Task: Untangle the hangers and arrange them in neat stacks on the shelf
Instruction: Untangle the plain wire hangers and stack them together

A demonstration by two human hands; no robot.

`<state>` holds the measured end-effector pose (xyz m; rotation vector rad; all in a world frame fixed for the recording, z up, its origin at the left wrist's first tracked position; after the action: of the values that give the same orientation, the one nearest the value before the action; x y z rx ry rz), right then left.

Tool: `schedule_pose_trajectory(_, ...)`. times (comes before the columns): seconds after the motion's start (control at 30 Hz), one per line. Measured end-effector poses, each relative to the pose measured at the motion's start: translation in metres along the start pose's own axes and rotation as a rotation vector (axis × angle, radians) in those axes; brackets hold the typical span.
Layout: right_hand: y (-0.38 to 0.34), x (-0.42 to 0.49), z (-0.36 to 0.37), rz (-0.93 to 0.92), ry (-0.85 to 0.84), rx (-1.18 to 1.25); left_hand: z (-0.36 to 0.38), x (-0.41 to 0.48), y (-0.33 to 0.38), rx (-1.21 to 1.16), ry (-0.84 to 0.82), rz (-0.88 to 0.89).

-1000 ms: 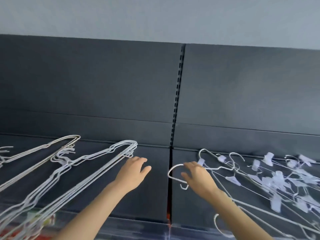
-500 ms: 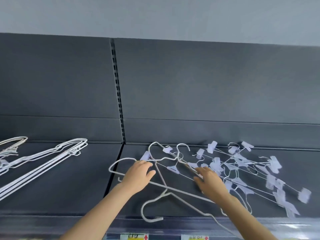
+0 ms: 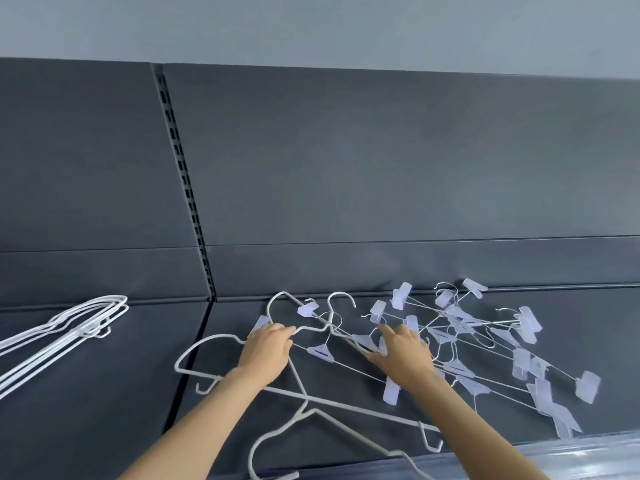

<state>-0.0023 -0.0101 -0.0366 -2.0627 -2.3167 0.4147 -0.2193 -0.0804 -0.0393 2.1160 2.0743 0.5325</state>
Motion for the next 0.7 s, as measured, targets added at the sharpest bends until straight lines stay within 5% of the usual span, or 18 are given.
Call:
schedule_pose_trajectory(0.3,-0.029,0.017,-0.015,-0.072,-0.064,0.237,-0.002,0.021,-0.011,-0.073,0.137,-0.041)
schedule_pose_trajectory(0.47,0.015,0.037,-0.054,0.092,0.034,0.343,-0.017,0.016,-0.034,-0.221,0.187,-0.098)
schedule_pose_trajectory(0.7,0.047,0.044,-0.05,0.21,-0.041,0.422,-0.037,0.022,-0.026,-0.312,0.248,-0.075)
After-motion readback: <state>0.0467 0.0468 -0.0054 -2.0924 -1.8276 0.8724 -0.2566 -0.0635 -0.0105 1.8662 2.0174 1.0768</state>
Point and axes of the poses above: each hand's wrist, its own x-axis towards the middle knuckle, its own z-axis out of the palm, y = z × x, the point moved 8 cm from there along x, towards the middle knuckle, and after that the axes turned 13 degrees about z, right-handed, at the moved point
